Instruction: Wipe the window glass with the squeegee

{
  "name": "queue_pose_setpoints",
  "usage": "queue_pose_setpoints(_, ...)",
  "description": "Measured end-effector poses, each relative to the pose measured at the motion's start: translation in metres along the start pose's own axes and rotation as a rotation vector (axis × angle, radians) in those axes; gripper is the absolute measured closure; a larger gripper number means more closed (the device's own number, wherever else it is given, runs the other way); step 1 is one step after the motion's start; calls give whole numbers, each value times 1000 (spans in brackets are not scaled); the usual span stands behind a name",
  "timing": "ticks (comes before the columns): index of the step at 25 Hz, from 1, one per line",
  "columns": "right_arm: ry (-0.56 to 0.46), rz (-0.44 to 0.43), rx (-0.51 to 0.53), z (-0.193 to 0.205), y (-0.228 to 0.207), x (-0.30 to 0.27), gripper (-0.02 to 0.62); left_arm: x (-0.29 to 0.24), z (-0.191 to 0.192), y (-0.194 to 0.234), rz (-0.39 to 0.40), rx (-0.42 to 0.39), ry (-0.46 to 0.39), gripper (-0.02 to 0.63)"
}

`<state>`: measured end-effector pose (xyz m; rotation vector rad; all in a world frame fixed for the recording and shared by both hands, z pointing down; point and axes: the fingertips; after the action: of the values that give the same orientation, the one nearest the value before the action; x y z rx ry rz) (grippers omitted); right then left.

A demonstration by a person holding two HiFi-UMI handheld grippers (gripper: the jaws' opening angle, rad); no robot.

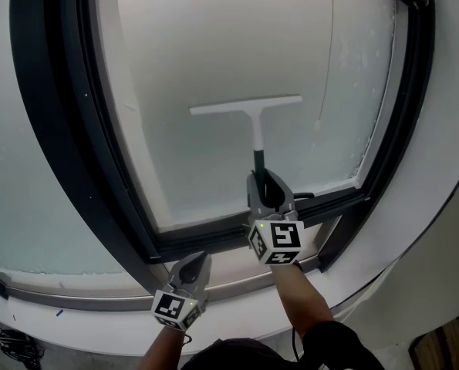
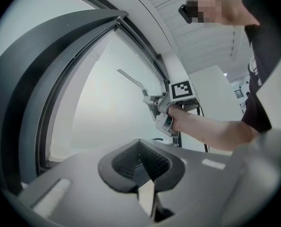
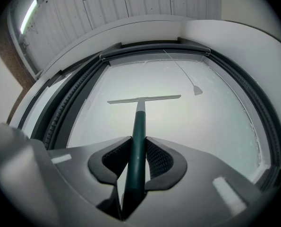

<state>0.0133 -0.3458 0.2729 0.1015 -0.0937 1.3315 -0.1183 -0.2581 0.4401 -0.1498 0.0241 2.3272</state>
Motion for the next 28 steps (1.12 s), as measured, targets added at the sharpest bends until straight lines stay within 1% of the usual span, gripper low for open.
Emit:
queue_pose_setpoints(5,23,13,12,18,1,3,500,-1,5,1,4,22,-3,606)
queue_pose_setpoints(9,34,20,3,29,1,5,500,-1,6,5,-7,0,15,606)
queue_pose_setpoints(12,42,20,-5,38,3,7,500,0,5,7,-11,32,0,606)
queue_pose_setpoints(15,64,19,-9,49,3,9,500,-1,11,9,-13,13,22,606)
queue_pose_setpoints(17,71,22,-12,53,4,10,500,-1,11,11,-14,10,22,606)
queue_pose_setpoints(24,91,29,-11,72,7,14,500,-3,11,10,-4,40,20,606)
queue_pose_setpoints(28,101,52,25,83,7,19,500,-5,15,13,-5,63,25,606)
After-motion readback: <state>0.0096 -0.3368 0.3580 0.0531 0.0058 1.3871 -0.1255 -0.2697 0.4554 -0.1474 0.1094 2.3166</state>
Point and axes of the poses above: the fingertips, and each gripper's own axes: x backward along the fingers, y to its left, z out of its underside, and after that the axes turned 15 degrees about y, right-handed
